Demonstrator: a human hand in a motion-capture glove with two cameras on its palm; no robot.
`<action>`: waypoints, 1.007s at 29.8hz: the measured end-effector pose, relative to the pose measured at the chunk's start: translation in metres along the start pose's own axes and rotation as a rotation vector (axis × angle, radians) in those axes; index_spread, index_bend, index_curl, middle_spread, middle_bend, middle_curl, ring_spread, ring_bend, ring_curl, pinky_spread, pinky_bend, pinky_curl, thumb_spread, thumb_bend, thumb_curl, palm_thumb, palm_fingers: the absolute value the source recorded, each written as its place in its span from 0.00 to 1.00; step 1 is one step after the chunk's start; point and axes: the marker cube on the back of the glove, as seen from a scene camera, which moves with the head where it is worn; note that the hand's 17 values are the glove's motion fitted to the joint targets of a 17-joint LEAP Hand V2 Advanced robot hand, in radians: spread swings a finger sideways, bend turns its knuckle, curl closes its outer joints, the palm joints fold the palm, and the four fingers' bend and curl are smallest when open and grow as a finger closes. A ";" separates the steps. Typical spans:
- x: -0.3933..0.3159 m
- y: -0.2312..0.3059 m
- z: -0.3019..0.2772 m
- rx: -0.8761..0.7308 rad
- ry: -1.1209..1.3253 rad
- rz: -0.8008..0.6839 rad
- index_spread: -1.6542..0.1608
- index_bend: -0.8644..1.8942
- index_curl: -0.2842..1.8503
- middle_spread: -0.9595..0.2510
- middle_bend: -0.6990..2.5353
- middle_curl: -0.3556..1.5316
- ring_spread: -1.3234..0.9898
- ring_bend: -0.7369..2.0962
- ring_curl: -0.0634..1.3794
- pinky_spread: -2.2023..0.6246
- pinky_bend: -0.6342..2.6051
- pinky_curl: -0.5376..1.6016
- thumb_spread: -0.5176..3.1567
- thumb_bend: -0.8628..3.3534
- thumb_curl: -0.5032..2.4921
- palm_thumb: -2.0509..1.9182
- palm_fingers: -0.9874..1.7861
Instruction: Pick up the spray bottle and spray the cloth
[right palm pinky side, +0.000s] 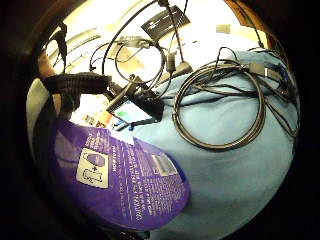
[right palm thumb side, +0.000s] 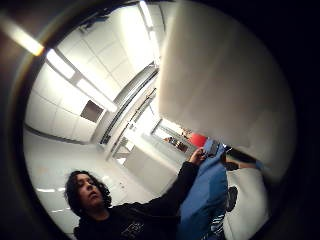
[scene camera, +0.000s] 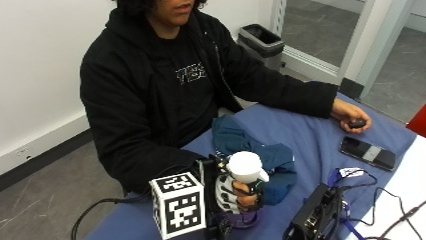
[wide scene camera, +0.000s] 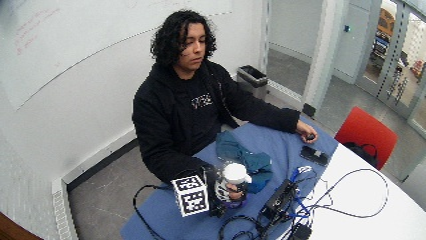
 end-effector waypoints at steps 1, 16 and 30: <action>0.000 0.000 0.000 0.006 0.005 -0.006 0.77 0.36 0.27 0.67 0.33 0.42 0.49 0.46 0.34 0.70 0.34 0.43 0.32 0.23 0.33 0.78 0.79; 0.002 -0.001 0.000 0.019 0.016 -0.042 0.76 0.36 0.28 0.62 0.34 0.45 0.47 0.47 0.36 0.67 0.36 0.45 0.27 0.20 0.37 0.79 0.79; 0.002 -0.002 0.001 0.000 0.008 -0.044 0.76 0.36 0.29 0.62 0.35 0.47 0.47 0.48 0.37 0.67 0.36 0.44 0.26 0.20 0.39 0.79 0.79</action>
